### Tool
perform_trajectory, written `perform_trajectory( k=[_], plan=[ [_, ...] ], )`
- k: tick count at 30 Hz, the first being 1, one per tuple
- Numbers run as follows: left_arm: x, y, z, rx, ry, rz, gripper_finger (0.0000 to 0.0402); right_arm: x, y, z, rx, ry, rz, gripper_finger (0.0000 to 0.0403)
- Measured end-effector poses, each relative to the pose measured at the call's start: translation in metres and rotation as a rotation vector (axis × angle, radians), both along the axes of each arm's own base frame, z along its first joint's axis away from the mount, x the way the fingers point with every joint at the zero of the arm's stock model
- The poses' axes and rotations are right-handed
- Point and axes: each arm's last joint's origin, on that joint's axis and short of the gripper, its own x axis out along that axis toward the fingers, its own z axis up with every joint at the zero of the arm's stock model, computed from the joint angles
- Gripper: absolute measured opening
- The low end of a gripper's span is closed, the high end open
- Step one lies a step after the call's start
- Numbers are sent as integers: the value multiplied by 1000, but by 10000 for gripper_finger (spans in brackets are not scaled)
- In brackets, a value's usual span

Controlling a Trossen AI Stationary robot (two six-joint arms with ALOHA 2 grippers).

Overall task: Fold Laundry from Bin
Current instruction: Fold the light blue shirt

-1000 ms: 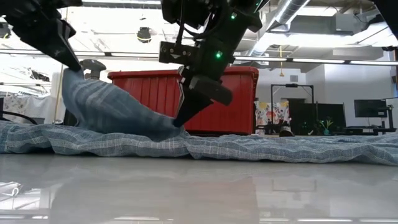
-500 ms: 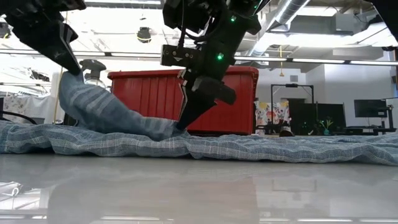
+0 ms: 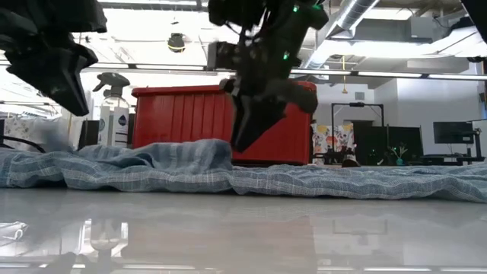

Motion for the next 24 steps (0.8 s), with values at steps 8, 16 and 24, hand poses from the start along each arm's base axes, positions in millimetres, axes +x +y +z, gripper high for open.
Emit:
perform_trajectory(
  k=[8, 16, 24],
  plan=[
    [-1, 0, 0, -28, 2, 29, 83, -14, -11, 49, 133, -117, -61, 147],
    [4, -1, -3, -16, -118, 89, 84, 1, 8, 69, 372, -349, -71, 126],
    [-1, 3, -21, -29, -145, 155, 65, 29, 20, 20, 369, -362, -115, 54]
  ],
)
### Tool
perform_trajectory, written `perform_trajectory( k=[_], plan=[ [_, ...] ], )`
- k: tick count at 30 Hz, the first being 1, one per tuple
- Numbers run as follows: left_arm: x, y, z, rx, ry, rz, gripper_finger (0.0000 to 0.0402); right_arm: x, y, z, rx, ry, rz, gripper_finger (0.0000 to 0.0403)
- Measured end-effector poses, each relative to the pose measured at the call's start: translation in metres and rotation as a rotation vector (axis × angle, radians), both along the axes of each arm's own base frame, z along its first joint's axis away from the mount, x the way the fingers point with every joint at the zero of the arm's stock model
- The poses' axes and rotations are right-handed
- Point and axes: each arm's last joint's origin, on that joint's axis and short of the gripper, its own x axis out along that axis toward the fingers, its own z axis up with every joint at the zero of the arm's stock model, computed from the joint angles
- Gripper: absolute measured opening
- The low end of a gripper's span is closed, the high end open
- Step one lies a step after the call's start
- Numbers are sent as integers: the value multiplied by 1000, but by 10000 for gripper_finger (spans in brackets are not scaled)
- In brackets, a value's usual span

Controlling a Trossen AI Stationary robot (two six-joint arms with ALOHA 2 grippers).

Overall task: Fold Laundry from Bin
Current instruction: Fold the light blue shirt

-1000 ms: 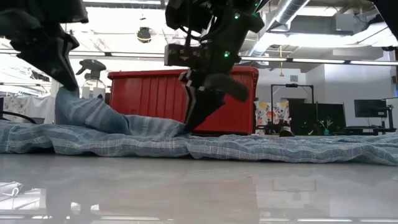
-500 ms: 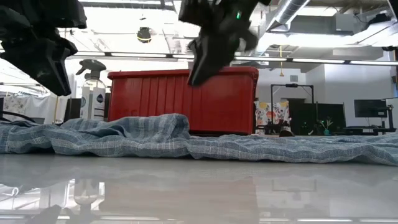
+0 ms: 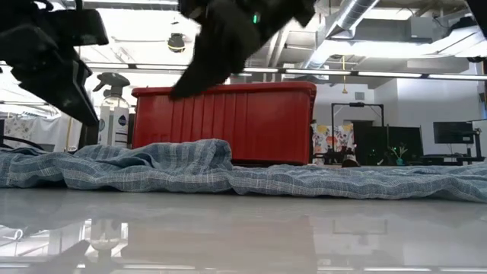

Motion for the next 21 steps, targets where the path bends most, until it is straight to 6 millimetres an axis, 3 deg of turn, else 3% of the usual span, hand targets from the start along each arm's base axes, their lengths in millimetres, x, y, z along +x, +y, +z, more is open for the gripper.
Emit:
perform_trajectory(
  k=[6, 14, 21],
  plan=[
    [-3, 2, -13, -14, -25, 26, 61, 7, -3, -35, -5, 94, -11, 16],
    [-12, 7, -38, -61, -31, 35, 61, 4, -3, -46, -11, 162, -15, 54],
    [-24, 14, -57, -104, 29, 69, 61, -6, -3, -64, -19, 219, -12, 47]
  ],
)
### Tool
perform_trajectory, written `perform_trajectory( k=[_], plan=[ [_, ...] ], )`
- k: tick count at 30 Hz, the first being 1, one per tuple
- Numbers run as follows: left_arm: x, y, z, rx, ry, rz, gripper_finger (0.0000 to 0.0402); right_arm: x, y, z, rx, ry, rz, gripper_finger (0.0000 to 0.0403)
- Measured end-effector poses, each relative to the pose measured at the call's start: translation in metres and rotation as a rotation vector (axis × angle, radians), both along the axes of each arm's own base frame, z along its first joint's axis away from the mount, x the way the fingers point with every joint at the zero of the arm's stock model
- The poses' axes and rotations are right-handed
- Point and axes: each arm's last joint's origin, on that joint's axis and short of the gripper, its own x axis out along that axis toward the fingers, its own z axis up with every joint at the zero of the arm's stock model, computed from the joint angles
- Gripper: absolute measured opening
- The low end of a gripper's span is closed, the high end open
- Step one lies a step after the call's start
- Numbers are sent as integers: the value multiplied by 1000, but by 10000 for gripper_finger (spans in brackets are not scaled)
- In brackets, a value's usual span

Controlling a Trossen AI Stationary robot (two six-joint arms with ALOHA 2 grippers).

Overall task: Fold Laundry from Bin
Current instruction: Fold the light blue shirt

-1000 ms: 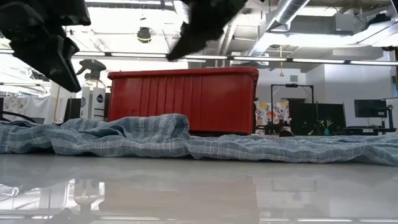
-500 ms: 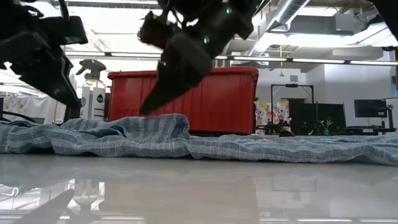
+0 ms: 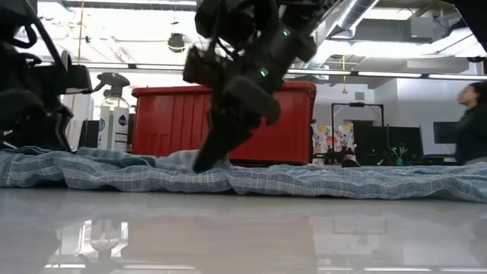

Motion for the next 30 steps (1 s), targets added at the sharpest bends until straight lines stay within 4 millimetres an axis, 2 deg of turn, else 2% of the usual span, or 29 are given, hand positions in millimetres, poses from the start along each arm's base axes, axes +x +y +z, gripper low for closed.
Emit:
perform_trajectory(
  k=[3, 8, 10, 15, 18, 24, 30],
  plan=[
    [-2, 1, -3, -9, 18, -4, 61, -4, -1, -7, -6, 26, 3, 41],
    [0, -1, 0, -39, 25, -14, 60, -6, -4, -6, 4, 36, -8, 29],
    [4, -4, 7, -50, 14, -26, 56, -8, -4, 4, 7, 26, -10, 26],
    [15, -11, 34, -39, -20, -62, 34, -11, -5, 54, 23, -129, -16, 27],
    [20, -13, 45, 18, -69, -73, 19, -9, -10, 65, -13, -196, -55, 27],
    [22, -10, 45, 99, -94, -59, 1, -1, -22, 50, -2, -212, -102, 25],
    [18, -6, 34, 137, -128, -18, 0, -2, -25, 16, 2, -122, -98, 27]
  ],
)
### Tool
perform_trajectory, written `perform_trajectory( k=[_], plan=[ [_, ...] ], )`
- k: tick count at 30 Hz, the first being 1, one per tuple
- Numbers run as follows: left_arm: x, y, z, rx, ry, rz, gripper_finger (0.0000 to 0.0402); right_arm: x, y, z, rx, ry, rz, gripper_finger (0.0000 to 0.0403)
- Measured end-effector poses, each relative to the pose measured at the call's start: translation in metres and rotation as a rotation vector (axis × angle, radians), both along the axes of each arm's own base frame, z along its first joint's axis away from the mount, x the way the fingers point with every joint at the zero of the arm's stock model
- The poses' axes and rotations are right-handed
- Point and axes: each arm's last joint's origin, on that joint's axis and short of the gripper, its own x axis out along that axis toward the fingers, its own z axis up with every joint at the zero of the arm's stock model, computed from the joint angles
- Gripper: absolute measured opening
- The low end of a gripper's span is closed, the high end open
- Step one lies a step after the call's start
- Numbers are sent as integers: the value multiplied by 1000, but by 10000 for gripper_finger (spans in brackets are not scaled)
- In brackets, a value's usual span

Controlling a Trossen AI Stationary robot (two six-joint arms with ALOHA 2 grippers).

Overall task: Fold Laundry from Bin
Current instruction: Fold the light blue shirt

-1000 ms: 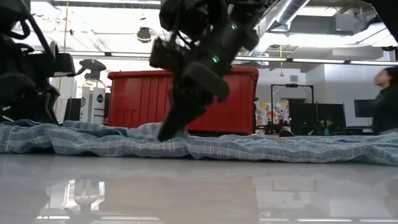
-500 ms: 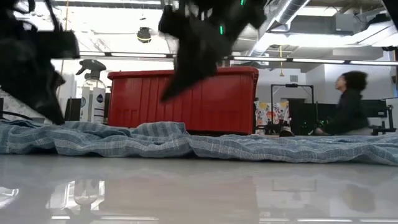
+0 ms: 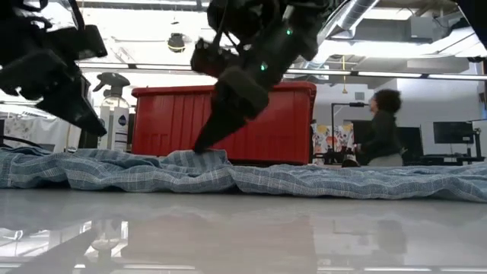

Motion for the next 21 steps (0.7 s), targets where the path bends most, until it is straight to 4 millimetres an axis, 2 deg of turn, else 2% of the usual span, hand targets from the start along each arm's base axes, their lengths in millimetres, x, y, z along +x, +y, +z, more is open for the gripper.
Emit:
perform_trajectory(
  k=[9, 12, 17, 21],
  plan=[
    [-17, 16, -32, 5, 17, 101, 0, 3, -6, -27, 15, 51, -21, 28],
    [-22, 21, -44, -35, 12, 122, 0, 4, -10, -28, 25, 53, -37, 28],
    [-26, 26, -52, -64, 26, 140, 0, 3, -12, -24, 17, 45, -27, 28],
    [-24, 25, -49, -70, 46, 125, 0, 2, -13, -8, 24, 5, -31, 28]
  ],
)
